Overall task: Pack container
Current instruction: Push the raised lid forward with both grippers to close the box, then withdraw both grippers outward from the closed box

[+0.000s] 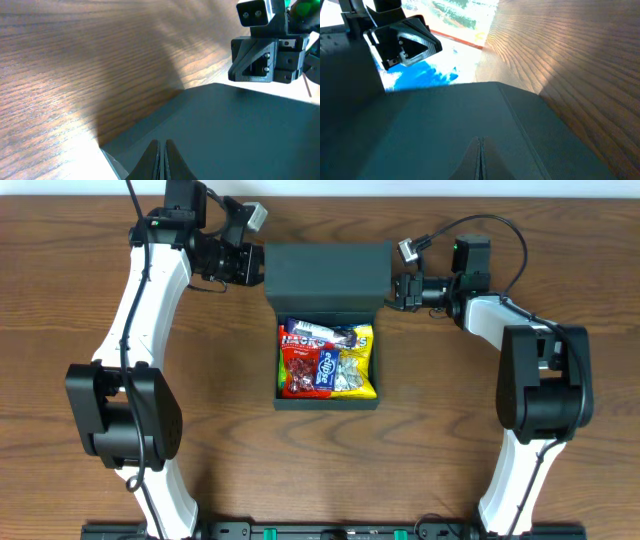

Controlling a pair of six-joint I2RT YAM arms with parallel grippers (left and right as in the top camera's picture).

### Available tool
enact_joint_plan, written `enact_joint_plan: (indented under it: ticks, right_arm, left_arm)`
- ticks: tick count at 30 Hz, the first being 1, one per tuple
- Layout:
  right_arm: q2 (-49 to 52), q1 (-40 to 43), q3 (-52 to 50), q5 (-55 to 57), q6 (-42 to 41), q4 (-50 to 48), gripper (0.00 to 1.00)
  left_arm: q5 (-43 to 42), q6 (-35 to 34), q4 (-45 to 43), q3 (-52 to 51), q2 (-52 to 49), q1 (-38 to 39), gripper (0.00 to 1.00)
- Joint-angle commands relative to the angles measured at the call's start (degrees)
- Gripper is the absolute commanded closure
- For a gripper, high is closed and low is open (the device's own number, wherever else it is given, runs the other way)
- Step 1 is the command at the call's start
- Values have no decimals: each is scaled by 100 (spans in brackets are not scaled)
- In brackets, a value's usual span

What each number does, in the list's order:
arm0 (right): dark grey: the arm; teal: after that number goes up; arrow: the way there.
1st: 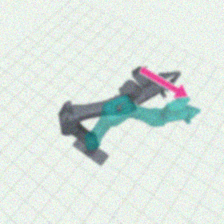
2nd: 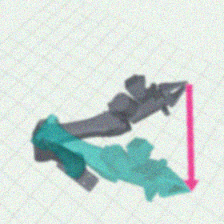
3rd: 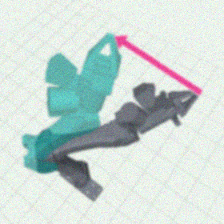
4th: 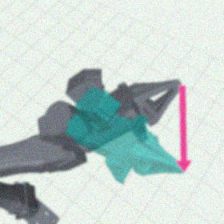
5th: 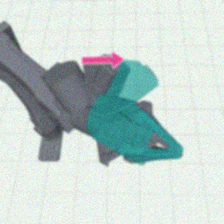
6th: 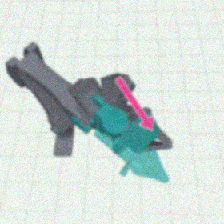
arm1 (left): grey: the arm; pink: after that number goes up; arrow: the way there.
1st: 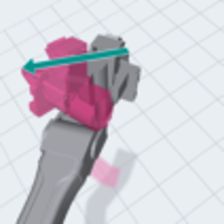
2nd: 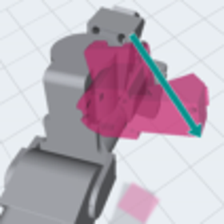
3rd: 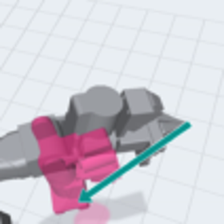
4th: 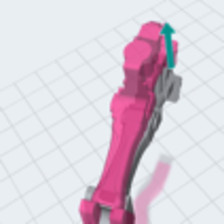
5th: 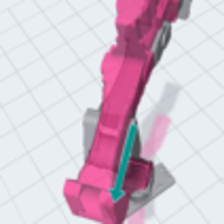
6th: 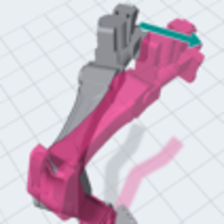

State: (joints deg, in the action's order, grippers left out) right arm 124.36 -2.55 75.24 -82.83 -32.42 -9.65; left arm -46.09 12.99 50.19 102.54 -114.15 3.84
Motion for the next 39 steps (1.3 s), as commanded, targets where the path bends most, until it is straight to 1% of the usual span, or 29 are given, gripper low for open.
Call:
enact_joint_plan:
  ticks: [1, 5, 8, 14, 17, 19, 21, 26, 29, 31, 32, 35, 39]
  right_arm:
    - [50, -52, 13, -142, 76, 28, 98]
    - [50, -52, 13, -11, 76, 28, 98]
    - [50, -52, 13, 339, 70, 44, 98]
    - [50, -48, 13, 1961, -118, 468, 98]
    - [2, -31, 15, 2457, -87, 433, 98]
    - [-70, -31, 28, 2791, 133, 437, 98]
    - [-133, -31, 68, 3101, 186, 431, 98]
    - [-289, 20, 431, 3202, 184, 492, 98]
    - [-577, 20, 470, 3206, 188, 540, 99]
    - [-787, 4, 470, 3209, 341, 737, 98]
    - [-940, -4, 470, 3281, 555, 988, 98]
    - [-1412, -28, 470, 3864, 975, 1996, 98]
    - [-2087, -92, 470, 4413, 1298, 3265, 98]
  left_arm:
    - [24, 247, 48, 129, 109, -7, 94]
    - [177, 245, 52, 129, 109, -7, 94]
    - [354, 197, 66, 129, 109, -7, 94]
    - [997, -452, 170, 129, 114, -7, 94]
    - [1086, -496, 385, 129, 212, -7, 94]
    - [1397, -857, 391, 129, 369, -11, 94]
    - [1572, -990, 424, 129, 555, -11, 94]
    - [1602, -1045, 793, 129, 1287, -11, 94]
    - [1609, -1034, 1054, 129, 1663, -11, 95]
    - [1606, -1014, 1213, 129, 1858, -11, 94]
    - [1606, -966, 1353, 129, 1965, -11, 94]
    - [1604, -824, 1757, 118, 2179, -4, 94]
    - [1458, -577, 2225, 111, 2369, -4, 94]
